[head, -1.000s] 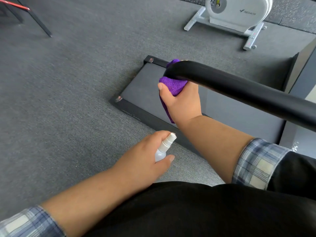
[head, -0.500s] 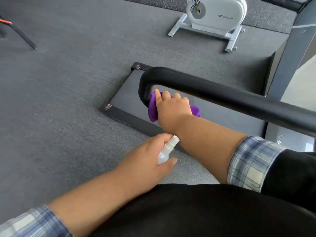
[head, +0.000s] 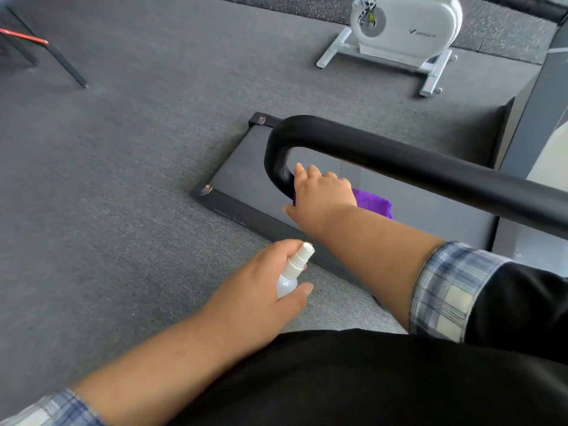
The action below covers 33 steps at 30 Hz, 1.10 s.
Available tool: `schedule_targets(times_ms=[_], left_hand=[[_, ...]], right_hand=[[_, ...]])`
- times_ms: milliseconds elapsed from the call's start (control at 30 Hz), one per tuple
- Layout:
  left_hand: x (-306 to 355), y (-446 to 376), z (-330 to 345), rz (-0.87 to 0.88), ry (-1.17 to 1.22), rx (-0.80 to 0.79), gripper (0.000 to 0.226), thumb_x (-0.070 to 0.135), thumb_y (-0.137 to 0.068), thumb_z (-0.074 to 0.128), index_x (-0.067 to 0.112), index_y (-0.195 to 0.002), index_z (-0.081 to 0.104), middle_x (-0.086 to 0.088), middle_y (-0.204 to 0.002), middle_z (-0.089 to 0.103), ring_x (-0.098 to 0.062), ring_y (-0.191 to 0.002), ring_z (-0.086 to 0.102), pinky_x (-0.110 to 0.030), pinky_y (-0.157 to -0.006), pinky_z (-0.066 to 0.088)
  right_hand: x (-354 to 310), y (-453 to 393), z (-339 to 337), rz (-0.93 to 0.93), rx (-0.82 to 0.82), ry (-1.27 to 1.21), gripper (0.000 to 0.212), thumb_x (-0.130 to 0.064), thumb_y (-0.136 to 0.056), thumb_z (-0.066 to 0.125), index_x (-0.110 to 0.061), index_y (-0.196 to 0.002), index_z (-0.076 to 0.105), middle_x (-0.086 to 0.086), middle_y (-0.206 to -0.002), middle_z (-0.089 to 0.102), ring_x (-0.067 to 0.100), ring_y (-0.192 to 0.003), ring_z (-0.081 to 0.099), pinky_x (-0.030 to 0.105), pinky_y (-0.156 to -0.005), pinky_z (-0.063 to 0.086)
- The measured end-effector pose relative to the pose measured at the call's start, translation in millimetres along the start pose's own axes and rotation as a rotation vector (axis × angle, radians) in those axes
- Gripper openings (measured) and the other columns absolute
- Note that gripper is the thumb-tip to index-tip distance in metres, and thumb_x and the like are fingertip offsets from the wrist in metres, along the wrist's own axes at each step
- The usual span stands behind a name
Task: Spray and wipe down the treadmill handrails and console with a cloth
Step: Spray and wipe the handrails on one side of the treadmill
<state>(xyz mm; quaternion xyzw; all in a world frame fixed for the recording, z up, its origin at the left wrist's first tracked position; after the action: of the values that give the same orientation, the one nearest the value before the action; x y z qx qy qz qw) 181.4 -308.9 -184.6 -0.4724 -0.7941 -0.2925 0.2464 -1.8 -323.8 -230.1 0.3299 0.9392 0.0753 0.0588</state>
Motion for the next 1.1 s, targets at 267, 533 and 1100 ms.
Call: schedule_targets(times_ms=[267,533,1100], left_hand=[[-4.1,-5.4,3.9,0.015,-0.030,-0.029,0.053,0.065,-0.077,0.048,0.056,-0.126,0.031,0.028,-0.117,0.056,0.003,-0.109,0.053,-0.024,-0.088,0.046],[-3.4,-35.4,6.2,0.126,0.021,-0.127,0.049,0.065,-0.079,0.049,0.060,-0.125,0.033,0.029,-0.118,0.055,0.005,-0.108,0.053,-0.027,-0.090,0.047],[15.7,-76.2,-17.1,0.414,0.050,-0.229,0.042,0.052,-0.080,0.059,0.050,-0.119,0.045,0.027,-0.110,0.059,0.002,-0.104,0.057,-0.008,-0.082,0.042]], right_hand=[[39.6,25.2,5.6,0.064,0.017,-0.083,0.064,-0.068,-0.081,0.065,-0.017,-0.118,0.052,0.002,-0.116,0.060,0.028,-0.107,0.059,0.038,-0.077,0.040],[115.1,105.0,28.1,0.289,-0.060,-0.050,0.097,-0.096,-0.069,0.034,-0.048,-0.151,0.014,0.007,-0.159,0.025,0.039,-0.140,0.033,0.067,-0.109,0.029],[-1.1,5.1,12.8,0.134,0.069,0.015,0.074,-0.057,-0.098,0.046,-0.025,-0.155,0.014,0.008,-0.165,0.013,0.037,-0.138,0.035,0.048,-0.095,0.041]])
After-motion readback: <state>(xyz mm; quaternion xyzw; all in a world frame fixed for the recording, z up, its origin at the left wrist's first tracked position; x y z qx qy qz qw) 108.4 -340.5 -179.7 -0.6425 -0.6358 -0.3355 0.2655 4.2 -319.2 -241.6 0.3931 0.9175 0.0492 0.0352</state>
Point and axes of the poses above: each hand's wrist, its own y-axis away from the middle knuckle, its own z-axis out of the palm, x = y × z, the point moved 8 cm from there along -y, towards the middle knuckle
